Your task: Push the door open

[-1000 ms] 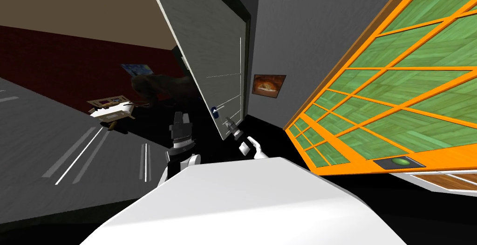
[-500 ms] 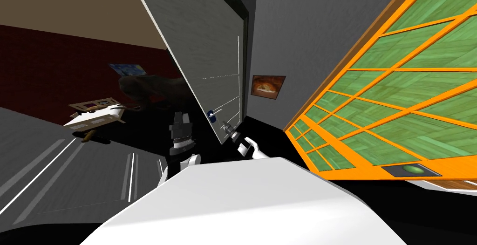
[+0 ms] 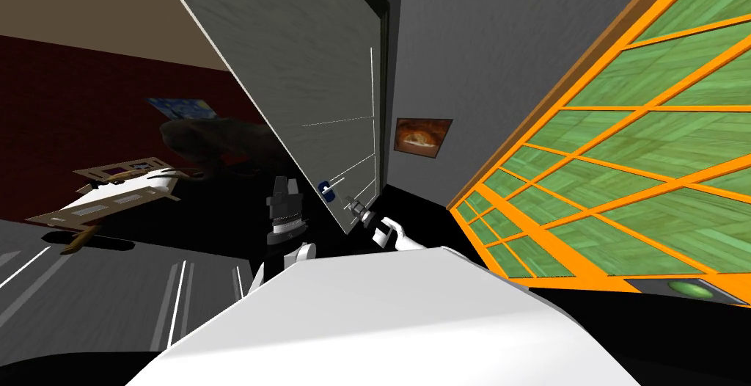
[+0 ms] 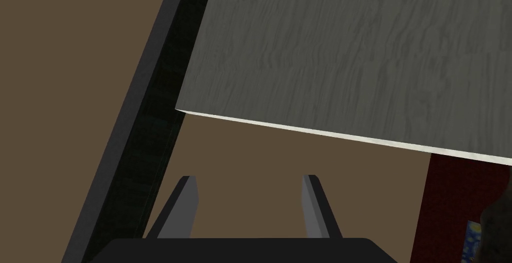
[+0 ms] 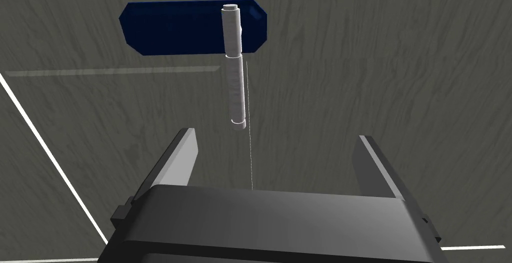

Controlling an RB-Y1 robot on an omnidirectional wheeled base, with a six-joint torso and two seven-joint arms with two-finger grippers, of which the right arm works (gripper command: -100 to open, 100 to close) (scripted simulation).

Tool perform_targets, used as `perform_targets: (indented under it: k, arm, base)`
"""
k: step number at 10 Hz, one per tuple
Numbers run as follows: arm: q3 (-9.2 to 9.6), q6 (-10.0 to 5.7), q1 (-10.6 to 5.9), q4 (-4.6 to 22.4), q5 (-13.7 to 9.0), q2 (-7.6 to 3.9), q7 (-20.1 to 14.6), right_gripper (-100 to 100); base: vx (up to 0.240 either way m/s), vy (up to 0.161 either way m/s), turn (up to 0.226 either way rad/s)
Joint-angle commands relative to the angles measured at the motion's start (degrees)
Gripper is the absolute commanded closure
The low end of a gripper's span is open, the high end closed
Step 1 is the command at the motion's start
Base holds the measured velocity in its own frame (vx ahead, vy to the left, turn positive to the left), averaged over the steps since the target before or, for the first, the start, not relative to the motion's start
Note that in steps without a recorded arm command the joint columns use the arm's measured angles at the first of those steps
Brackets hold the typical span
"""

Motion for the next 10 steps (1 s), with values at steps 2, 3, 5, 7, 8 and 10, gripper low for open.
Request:
perform_targets:
  k: [2, 3, 5, 7, 8, 10]
  arm:
    - [2.56, 0.68, -2.15, 3.1, -0.3, -0.19, -1.2, -100]
    - [2.84, 0.74, -2.40, 3.5, -0.4, -0.17, -1.3, -100]
    - [4.15, 1.00, -3.52, 5.3, -0.5, -0.11, -1.8, -100]
    - [3.41, 0.96, -3.13, 5.3, -0.4, 0.20, -1.4, -100]
    - [3.30, 0.94, -3.13, 5.4, -0.4, 0.29, -1.4, -100]
    - [2.91, 0.86, -3.14, 6.0, -0.3, 0.60, -1.2, -100]
  base:
    - [0.207, 0.022, -0.066]
    - [0.177, 0.016, -0.025]
    - [0.128, 0.005, -0.032]
    - [0.072, 0.045, 0.023]
    - [0.097, 0.147, 0.030]
    - [0.106, 0.150, 0.028]
